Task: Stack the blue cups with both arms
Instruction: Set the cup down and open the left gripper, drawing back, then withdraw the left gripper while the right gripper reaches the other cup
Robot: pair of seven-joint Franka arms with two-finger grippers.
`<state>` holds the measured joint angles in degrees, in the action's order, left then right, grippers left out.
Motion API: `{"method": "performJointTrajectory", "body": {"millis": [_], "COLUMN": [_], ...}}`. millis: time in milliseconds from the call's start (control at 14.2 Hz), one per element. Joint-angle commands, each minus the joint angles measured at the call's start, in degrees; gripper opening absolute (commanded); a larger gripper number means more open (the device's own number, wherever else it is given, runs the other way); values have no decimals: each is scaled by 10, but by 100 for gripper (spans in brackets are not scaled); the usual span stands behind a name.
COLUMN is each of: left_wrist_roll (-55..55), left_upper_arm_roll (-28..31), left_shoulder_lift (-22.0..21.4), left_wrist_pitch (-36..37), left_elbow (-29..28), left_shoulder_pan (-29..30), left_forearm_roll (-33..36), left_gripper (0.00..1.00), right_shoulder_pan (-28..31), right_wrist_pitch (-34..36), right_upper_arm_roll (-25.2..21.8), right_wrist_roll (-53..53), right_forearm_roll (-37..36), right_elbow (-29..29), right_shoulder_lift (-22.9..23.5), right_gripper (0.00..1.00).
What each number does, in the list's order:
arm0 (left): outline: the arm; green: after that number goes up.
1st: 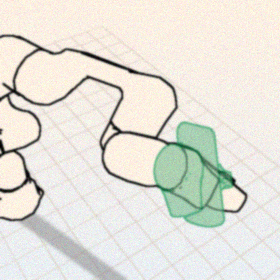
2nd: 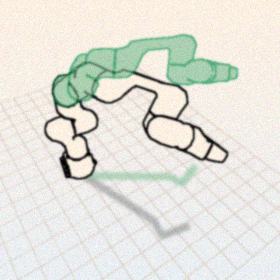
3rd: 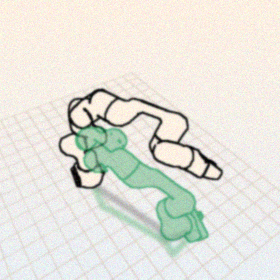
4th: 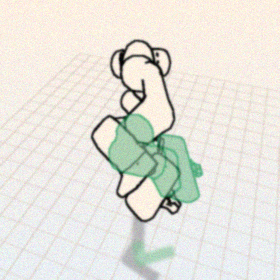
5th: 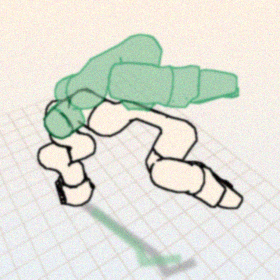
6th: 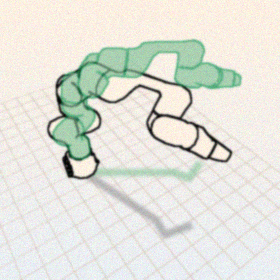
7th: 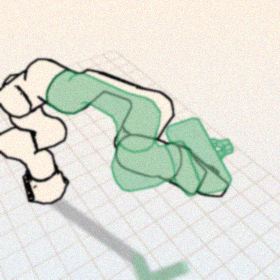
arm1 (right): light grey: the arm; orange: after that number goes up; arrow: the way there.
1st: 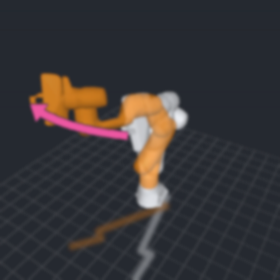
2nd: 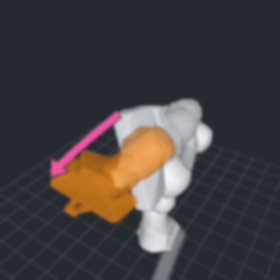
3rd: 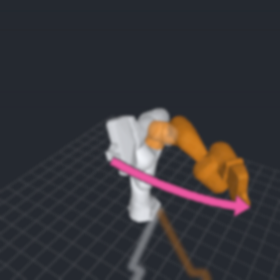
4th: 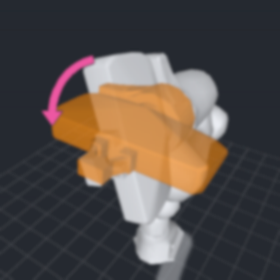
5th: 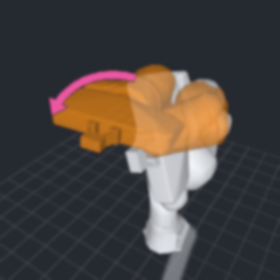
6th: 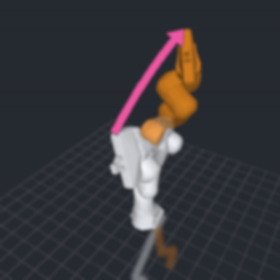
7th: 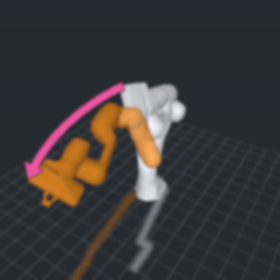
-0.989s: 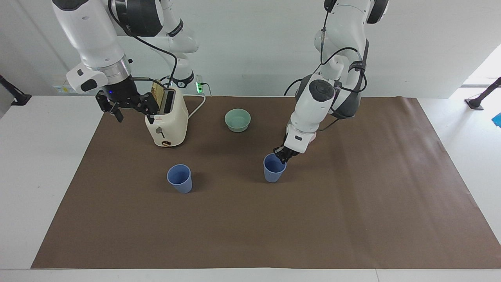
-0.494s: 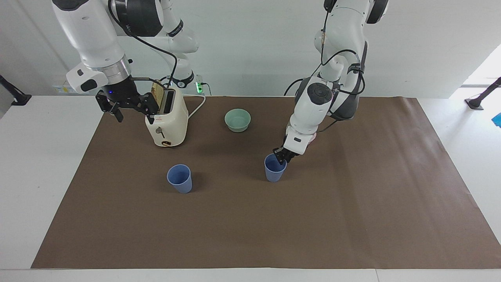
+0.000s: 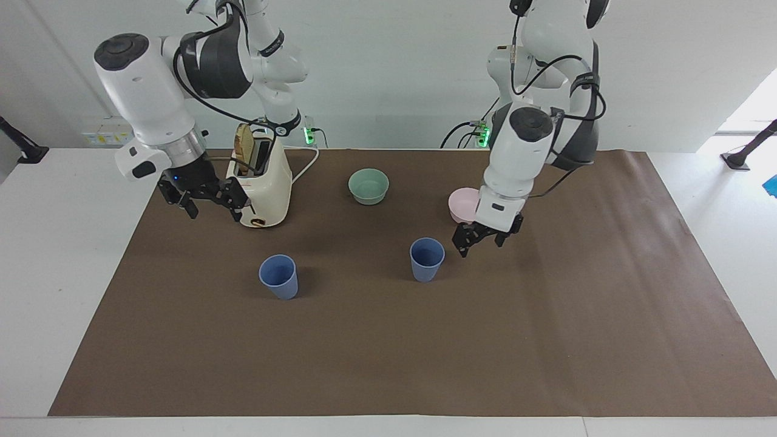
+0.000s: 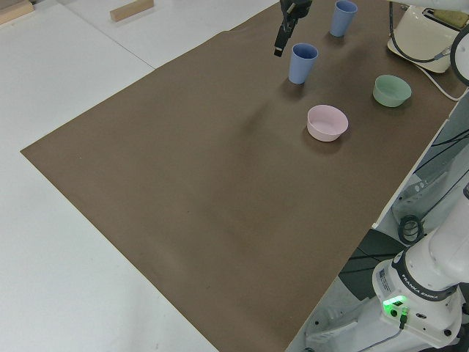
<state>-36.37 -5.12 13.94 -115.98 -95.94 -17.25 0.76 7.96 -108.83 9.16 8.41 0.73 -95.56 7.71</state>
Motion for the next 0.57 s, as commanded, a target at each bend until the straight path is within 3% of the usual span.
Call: {"method": "performJointTrajectory", "body": {"millis": [0, 494], "left_wrist_roll": [68, 157], "left_upper_arm_roll": [-3, -2], "left_shoulder_lift": [-48, -87], "left_wrist_pitch": [53, 110], "left_elbow": [-7, 8], "left_shoulder_pan": [39, 83], "left_forearm_roll": [7, 7], "left_gripper": [100, 100], "right_shoulder_pan": [6, -13], "right_wrist_pitch": [-58, -151], "right_upper_arm_roll": [5, 9], "right_wrist_roll": [-12, -12], "right_forearm_roll": [13, 12], "right_elbow": [-16, -19], "right_shoulder_lift": [31, 114], "right_gripper": [100, 100]}}
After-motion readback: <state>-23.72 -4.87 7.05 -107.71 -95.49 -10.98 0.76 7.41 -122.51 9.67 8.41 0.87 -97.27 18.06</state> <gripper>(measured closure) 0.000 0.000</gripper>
